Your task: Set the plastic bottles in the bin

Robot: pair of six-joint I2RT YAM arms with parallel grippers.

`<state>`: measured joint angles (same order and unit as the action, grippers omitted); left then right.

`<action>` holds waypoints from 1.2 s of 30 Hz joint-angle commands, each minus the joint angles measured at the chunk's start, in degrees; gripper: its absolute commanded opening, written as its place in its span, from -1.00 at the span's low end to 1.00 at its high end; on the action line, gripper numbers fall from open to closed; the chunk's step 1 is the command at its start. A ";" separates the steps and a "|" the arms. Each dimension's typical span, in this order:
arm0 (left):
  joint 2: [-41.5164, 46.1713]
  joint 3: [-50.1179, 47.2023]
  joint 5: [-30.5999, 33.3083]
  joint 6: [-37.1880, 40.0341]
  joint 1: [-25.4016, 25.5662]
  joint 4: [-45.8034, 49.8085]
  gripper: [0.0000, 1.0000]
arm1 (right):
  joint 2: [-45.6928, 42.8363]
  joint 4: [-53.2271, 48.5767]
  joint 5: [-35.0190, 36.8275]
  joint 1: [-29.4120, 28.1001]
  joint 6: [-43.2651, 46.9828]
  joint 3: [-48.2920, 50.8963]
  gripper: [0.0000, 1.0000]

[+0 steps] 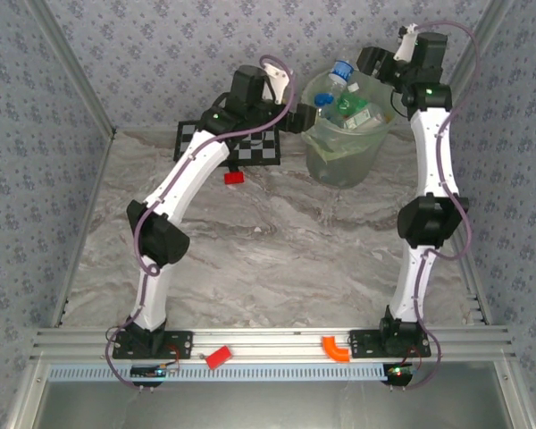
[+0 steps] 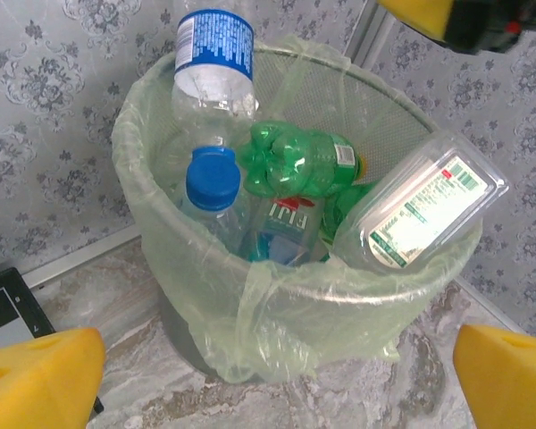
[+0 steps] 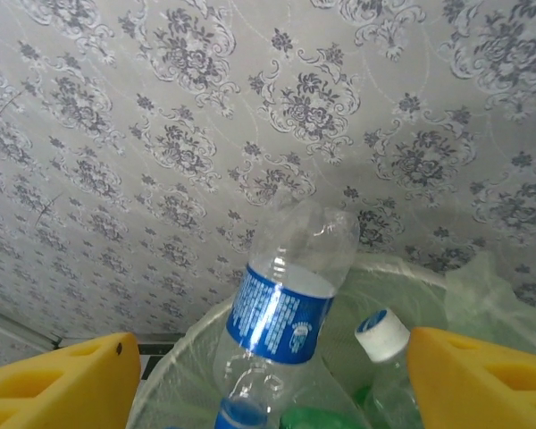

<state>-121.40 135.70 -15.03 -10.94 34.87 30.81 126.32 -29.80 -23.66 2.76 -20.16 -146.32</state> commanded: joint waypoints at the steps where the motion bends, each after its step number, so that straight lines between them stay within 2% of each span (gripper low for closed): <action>1: 4.55 -3.34 -0.57 0.43 -0.15 -3.49 1.00 | 5.14 -5.55 -2.68 0.55 -3.15 -7.29 0.62; 9: 7.67 -8.22 -0.44 0.64 -0.06 -5.61 0.99 | 9.85 1.76 -6.04 0.51 -9.76 -7.66 0.58; 15: 8.44 -10.12 -0.27 0.84 -0.21 -6.17 0.99 | 11.73 2.47 -7.00 -1.04 -10.41 -7.62 0.54; 24: 9.86 -13.06 -0.35 0.92 -0.24 -7.58 1.00 | 13.53 3.30 -6.49 -3.76 -10.11 -7.66 0.47; 36: 12.32 -16.94 -0.38 1.00 -0.24 -9.43 1.00 | 16.93 6.31 -3.65 -3.97 -13.96 -8.40 0.45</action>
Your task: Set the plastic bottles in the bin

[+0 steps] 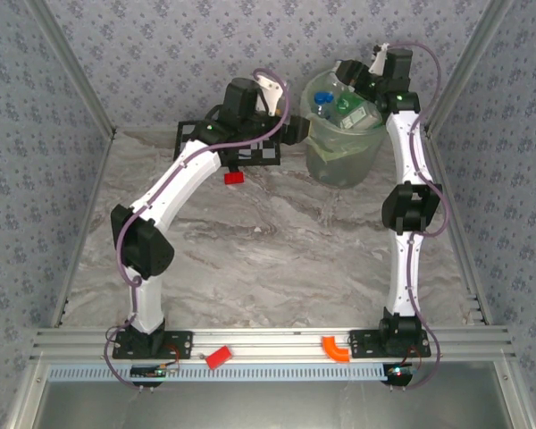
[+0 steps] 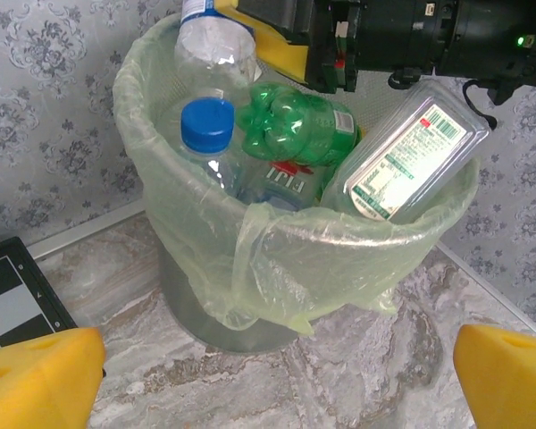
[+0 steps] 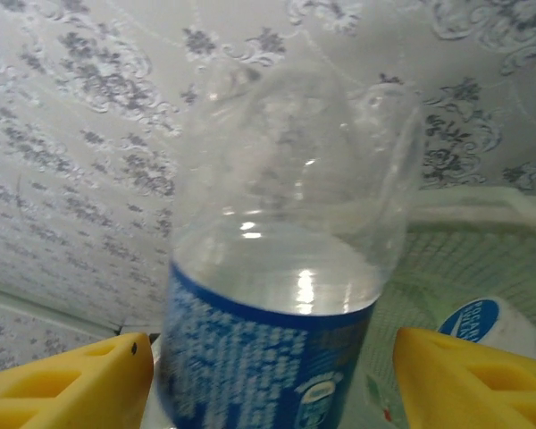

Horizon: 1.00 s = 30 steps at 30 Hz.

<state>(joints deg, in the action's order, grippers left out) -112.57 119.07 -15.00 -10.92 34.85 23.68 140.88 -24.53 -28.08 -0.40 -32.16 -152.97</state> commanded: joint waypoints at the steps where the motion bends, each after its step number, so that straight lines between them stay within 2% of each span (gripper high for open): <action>1: 3.63 -0.49 -0.38 1.06 -0.22 -2.37 1.00 | 2.72 1.26 0.71 -0.89 -1.94 -2.17 0.45; 4: 4.26 -1.36 -0.37 1.04 -0.15 -2.83 1.00 | 3.33 1.89 1.16 -1.17 -2.44 -2.51 0.45; 5: 4.45 -1.76 -0.35 1.06 -0.20 -3.00 1.00 | 3.34 2.11 1.27 -1.25 -2.48 -2.50 0.40; 7: 4.80 -2.32 -0.30 1.16 -0.28 -3.25 0.99 | 3.27 2.92 0.33 -1.24 -2.58 -2.34 0.19; 11: 5.08 -3.22 -0.11 1.25 -0.28 -4.00 0.99 | 0.56 4.95 -0.60 -1.22 -1.94 0.83 0.02; 17: 5.30 -4.23 -0.36 0.82 -0.44 -4.96 1.00 | -9.01 13.57 0.27 -0.91 -0.74 12.24 0.06; 23: 6.26 -5.83 -0.72 0.11 -0.48 -6.44 0.99 | -15.18 16.38 2.63 -0.60 3.35 15.48 0.07; 27: 7.33 -7.00 -0.73 -0.30 -0.57 -7.51 0.99 | -18.25 16.18 6.03 -0.56 8.92 17.07 0.07; 30: 8.13 -9.32 -0.73 -0.41 -0.57 -8.16 0.99 | -21.10 15.86 11.70 -0.90 15.89 20.02 0.07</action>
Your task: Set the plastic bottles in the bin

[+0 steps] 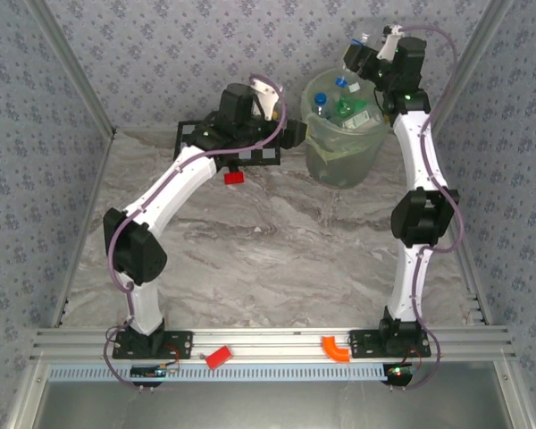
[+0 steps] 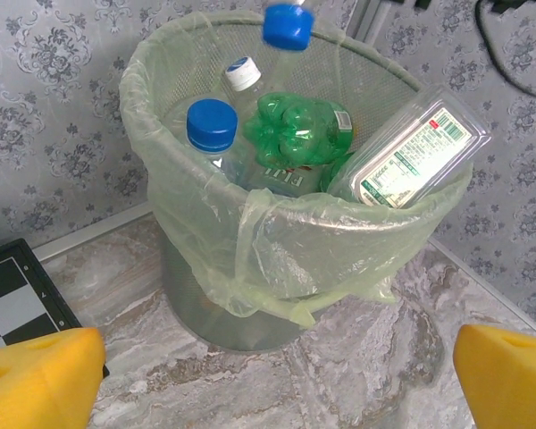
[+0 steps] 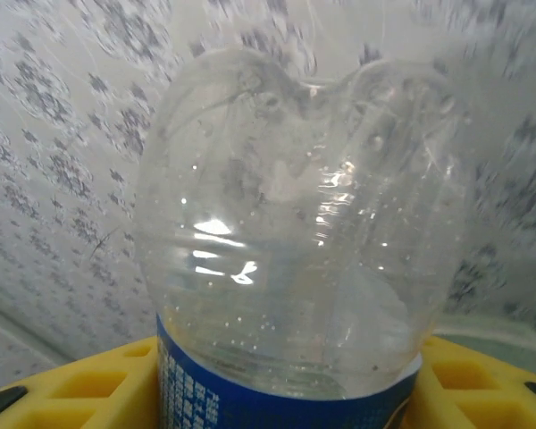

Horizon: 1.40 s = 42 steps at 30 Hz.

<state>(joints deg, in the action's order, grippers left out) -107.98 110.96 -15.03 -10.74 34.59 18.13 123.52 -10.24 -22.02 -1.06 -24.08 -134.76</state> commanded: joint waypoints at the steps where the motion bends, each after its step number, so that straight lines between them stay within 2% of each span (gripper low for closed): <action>1: 3.74 -1.53 -0.80 -0.75 -0.31 -2.87 1.00 | -4.51 1.97 7.68 -0.33 10.66 3.10 0.07; 9: 5.88 -4.38 -1.28 -1.99 -0.31 -4.20 0.99 | -3.22 8.89 16.25 -0.58 25.47 8.81 0.08; 13: 7.27 -6.21 -1.10 -2.11 -0.29 -4.42 1.00 | 0.25 9.17 15.33 -0.51 30.14 7.09 0.07; 18: 7.61 -6.40 -0.43 -1.83 -0.27 -4.43 1.00 | 3.20 6.97 10.27 -0.08 31.78 5.08 0.08; 22: 7.53 -6.52 -0.44 -1.74 -0.25 -4.35 1.00 | 5.39 1.75 7.70 -0.20 34.74 2.83 0.07; 29: 7.26 -6.97 -0.44 -1.83 -0.40 -5.10 0.99 | 0.90 2.61 4.99 0.25 36.42 10.81 0.05; 34: 7.25 -6.98 -0.66 -1.96 -0.40 -5.21 0.99 | -2.71 1.07 5.55 0.55 41.48 14.65 0.05; 36: 7.27 -7.12 -0.74 -2.17 -0.44 -5.60 1.00 | -3.77 -0.65 5.62 0.61 43.23 15.08 0.15; 38: 7.34 -7.35 -0.97 -2.44 -0.48 -5.91 1.00 | -4.76 -0.65 5.83 0.71 43.75 15.93 0.52; 39: 7.32 -7.46 -1.06 -2.60 -0.46 -6.07 0.99 | -5.25 -0.32 6.02 0.83 43.24 16.40 0.63; 40: 7.28 -7.51 -1.06 -2.68 -0.44 -6.09 0.99 | -5.67 -0.11 6.12 0.92 42.58 16.46 0.71; 42: 7.26 -7.49 -1.17 -2.88 -0.44 -6.09 0.99 | -6.25 0.84 5.26 1.71 39.87 15.93 0.72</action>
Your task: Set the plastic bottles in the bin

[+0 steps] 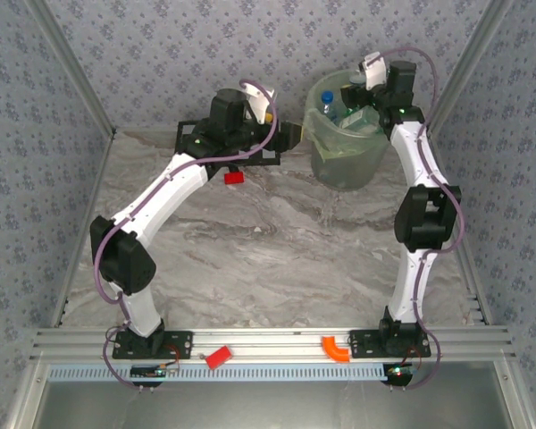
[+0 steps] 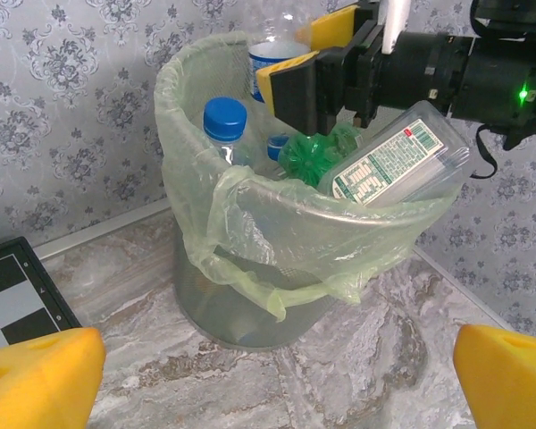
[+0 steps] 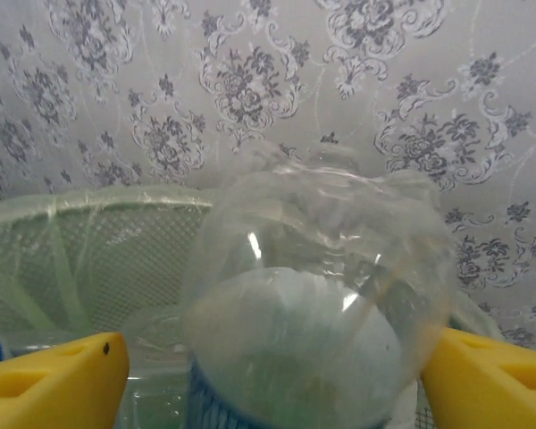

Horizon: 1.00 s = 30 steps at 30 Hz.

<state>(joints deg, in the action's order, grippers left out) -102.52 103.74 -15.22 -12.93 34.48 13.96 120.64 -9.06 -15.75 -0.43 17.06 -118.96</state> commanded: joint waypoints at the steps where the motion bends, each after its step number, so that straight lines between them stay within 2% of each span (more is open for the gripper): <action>1: 1.80 -0.30 -1.00 -0.78 -0.37 -2.02 0.99 | -3.48 0.00 -1.34 1.60 -2.63 -0.44 0.73; 9: 2.10 -0.23 -1.12 -0.87 -0.37 -2.08 0.99 | -4.91 0.97 -1.72 2.46 -7.42 -3.73 0.70; 13: 1.97 -0.19 -1.07 -1.04 -0.37 -2.26 0.99 | -2.58 -2.77 0.63 2.36 -11.35 -9.62 0.39; 15: 1.80 -0.23 -1.17 -1.22 -0.37 -2.35 1.00 | 0.27 -5.32 4.76 1.97 -13.95 -14.09 0.17; 17: 1.71 -0.29 -1.34 -1.35 -0.34 -2.40 1.00 | 3.23 -7.54 6.12 2.00 -16.36 -18.28 0.06; 20: 1.77 -0.49 -1.31 -1.14 -0.36 -2.20 1.00 | 7.19 -8.76 6.60 1.98 -19.43 -22.21 -0.08; 24: 1.79 -0.47 -1.08 -0.88 -0.38 -2.01 1.00 | 12.65 -12.74 4.17 1.69 -20.30 -28.51 -0.10; 26: 1.62 -0.26 -1.04 -0.65 -0.45 -1.85 1.00 | 13.87 -13.60 3.62 1.57 -20.87 -29.29 -0.12; 30: 1.27 -0.03 -1.02 -0.43 -0.51 -1.56 0.99 | 14.36 -15.26 -1.43 1.73 -20.19 -29.23 -0.29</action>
<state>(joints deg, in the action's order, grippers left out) -102.52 103.55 -15.44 -13.54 34.48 13.43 134.96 -20.27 -12.75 1.48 -2.68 -146.23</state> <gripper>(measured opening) 0.997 0.367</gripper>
